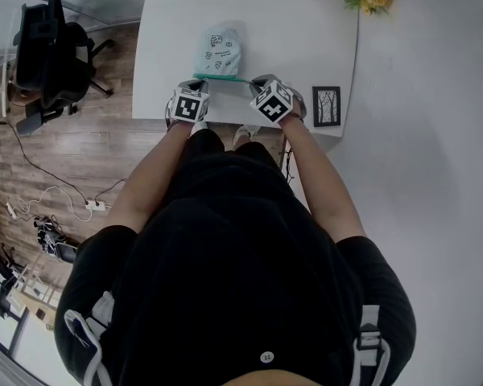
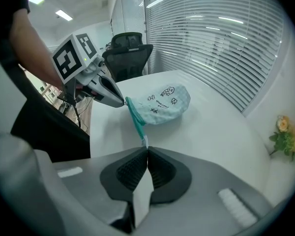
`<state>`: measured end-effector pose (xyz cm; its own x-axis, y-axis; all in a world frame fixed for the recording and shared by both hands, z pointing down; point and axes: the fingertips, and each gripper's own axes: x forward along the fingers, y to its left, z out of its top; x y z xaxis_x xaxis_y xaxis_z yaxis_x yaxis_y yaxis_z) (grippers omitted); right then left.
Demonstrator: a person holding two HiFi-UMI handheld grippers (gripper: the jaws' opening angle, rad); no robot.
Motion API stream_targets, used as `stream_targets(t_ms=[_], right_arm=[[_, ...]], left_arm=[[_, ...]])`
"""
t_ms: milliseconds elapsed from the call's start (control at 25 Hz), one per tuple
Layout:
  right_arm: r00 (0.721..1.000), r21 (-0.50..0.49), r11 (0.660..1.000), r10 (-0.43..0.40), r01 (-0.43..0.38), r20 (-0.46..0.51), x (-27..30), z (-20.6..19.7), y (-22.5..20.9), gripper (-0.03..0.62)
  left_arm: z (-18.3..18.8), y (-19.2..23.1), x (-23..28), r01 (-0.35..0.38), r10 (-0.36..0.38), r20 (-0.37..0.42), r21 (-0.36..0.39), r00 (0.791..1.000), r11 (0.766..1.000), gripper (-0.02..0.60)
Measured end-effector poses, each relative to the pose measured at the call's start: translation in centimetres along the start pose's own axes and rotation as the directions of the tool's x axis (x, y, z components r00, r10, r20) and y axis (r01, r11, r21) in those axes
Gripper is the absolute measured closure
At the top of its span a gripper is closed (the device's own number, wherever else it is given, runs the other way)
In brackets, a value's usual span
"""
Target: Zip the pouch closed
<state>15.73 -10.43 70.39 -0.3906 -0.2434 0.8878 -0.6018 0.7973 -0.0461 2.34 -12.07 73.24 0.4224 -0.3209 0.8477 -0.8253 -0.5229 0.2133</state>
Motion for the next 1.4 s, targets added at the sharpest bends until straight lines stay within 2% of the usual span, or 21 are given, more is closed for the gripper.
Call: stream_targets(t_ms=[360,720,880,1400], right_arm=[[1.0,-0.007,1.0,-0.009,0.009,-0.017,-0.2,-1.1,-0.3,0.582],[0.999,0.014,1.0,-0.011,0.011,-0.032,0.0,-2.1,-0.7,0.583],[0.999,0.013,1.0,-0.026,0.027,-0.038,0.5,-2.7,-0.9,0.582],[0.999,0.002,1.0,-0.005,0.005,-0.054,1.4,-4.2,0.1,0.574]], left_arm=[[-0.8,1.6,-0.2,-0.05,0.049,-0.024,-0.019,0.998,0.999,0.571],[-0.4,1.3,-0.3,-0.035,0.035,-0.004,-0.01,0.999,0.999,0.569],[-1.3,0.9,0.3,-0.02,0.02,-0.017,-0.023,1.0,1.0,0.569],[-3.0,-0.4,-0.4,-0.021,0.019,-0.053,-0.031,0.998,0.999,0.565]])
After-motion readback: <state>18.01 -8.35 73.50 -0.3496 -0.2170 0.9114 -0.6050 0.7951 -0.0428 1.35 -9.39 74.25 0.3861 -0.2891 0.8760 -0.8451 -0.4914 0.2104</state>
